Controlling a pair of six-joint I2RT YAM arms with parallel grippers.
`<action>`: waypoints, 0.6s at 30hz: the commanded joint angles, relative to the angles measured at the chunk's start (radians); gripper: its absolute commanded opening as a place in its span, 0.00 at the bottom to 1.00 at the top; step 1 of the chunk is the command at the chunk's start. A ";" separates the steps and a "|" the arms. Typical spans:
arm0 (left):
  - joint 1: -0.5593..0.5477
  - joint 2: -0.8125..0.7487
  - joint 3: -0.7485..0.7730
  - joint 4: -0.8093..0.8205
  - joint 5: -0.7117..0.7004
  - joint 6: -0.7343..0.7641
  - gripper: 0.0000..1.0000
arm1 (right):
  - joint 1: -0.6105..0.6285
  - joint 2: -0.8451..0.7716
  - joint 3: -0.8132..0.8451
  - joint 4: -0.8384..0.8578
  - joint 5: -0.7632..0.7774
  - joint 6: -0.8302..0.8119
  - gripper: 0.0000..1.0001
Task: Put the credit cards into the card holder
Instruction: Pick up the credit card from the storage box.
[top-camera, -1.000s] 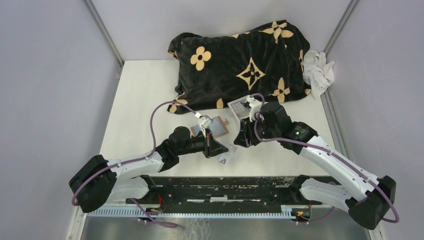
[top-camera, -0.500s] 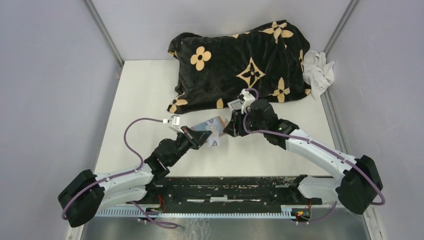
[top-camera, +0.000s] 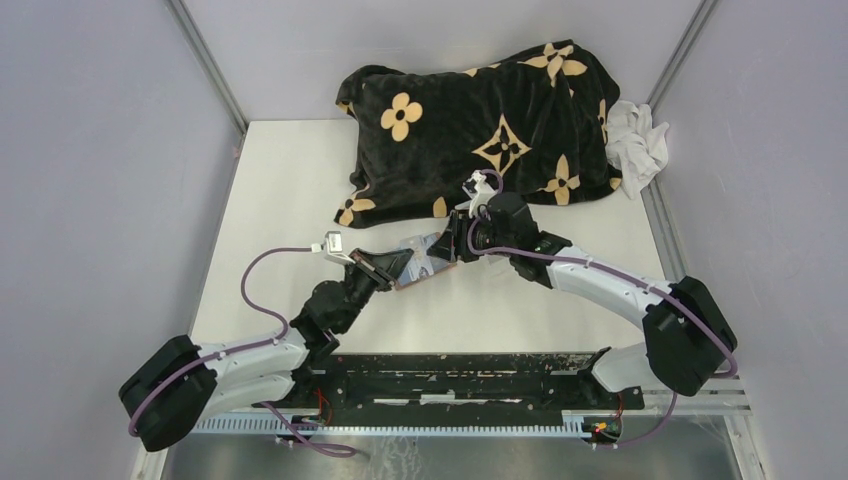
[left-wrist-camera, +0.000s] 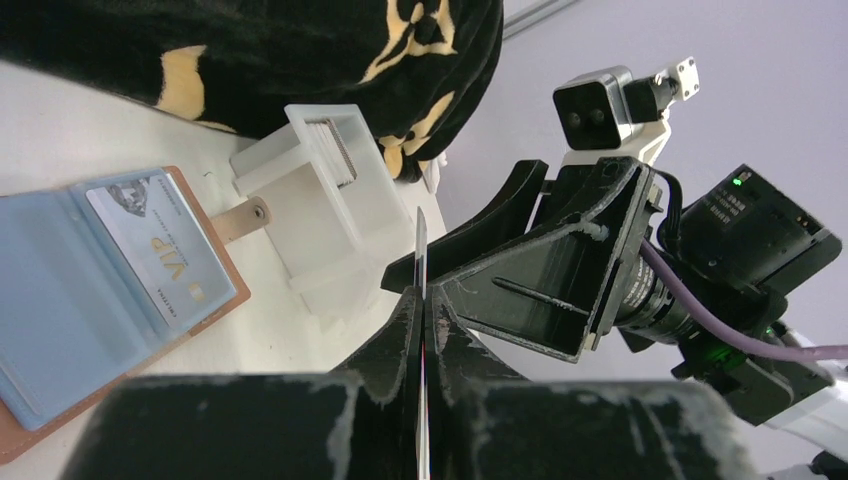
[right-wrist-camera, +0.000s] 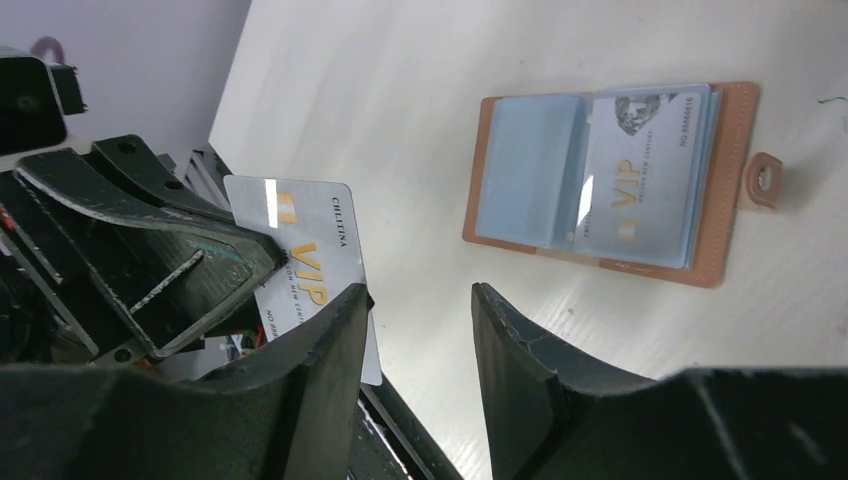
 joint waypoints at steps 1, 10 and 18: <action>0.018 0.028 0.003 0.106 0.011 -0.067 0.03 | 0.006 0.019 -0.011 0.171 -0.097 0.074 0.50; 0.077 0.104 -0.018 0.225 0.074 -0.134 0.03 | -0.004 0.072 -0.059 0.361 -0.216 0.187 0.49; 0.120 0.162 -0.014 0.265 0.128 -0.155 0.03 | -0.060 0.097 -0.118 0.515 -0.266 0.271 0.24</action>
